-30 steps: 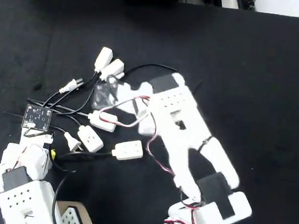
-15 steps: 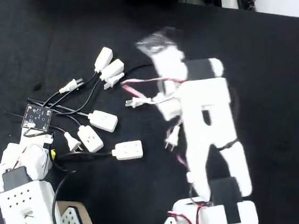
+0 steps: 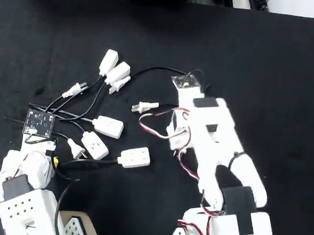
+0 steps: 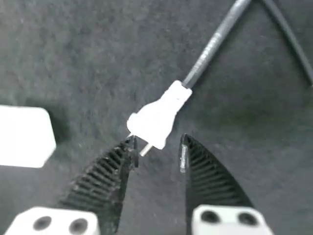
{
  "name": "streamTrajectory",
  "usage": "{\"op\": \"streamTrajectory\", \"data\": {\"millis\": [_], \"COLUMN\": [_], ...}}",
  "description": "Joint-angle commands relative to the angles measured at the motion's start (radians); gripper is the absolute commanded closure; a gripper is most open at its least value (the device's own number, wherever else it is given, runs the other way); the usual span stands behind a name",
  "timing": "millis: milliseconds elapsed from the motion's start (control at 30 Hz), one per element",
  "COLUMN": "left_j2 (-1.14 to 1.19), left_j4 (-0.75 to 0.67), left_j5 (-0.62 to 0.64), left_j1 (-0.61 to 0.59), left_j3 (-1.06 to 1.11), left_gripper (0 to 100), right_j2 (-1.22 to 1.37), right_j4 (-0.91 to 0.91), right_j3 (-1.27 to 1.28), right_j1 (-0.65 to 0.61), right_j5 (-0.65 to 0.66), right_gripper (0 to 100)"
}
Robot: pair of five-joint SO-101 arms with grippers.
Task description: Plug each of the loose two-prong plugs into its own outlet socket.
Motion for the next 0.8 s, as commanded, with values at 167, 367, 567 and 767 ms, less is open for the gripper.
{"op": "streamTrajectory", "data": {"millis": [167, 367, 567, 767], "left_j2": [-0.008, -0.008, -0.008, -0.008], "left_j4": [-0.017, -0.015, -0.014, -0.012], "left_j5": [-0.009, -0.009, -0.009, -0.009], "left_j1": [0.013, 0.013, 0.013, 0.013], "left_j3": [-0.004, -0.004, -0.004, -0.004], "left_gripper": [77, 77, 77, 77], "right_j2": [-0.038, -0.038, -0.038, 0.013], "right_j4": [-0.114, -0.161, -0.198, -0.201], "right_j3": [0.036, 0.096, 0.125, 0.113], "right_j1": [0.034, 0.029, 0.028, -0.060], "right_j5": [-0.094, -0.138, -0.169, -0.226], "right_gripper": [85.5, 85.5, 89.7, 92.5]}}
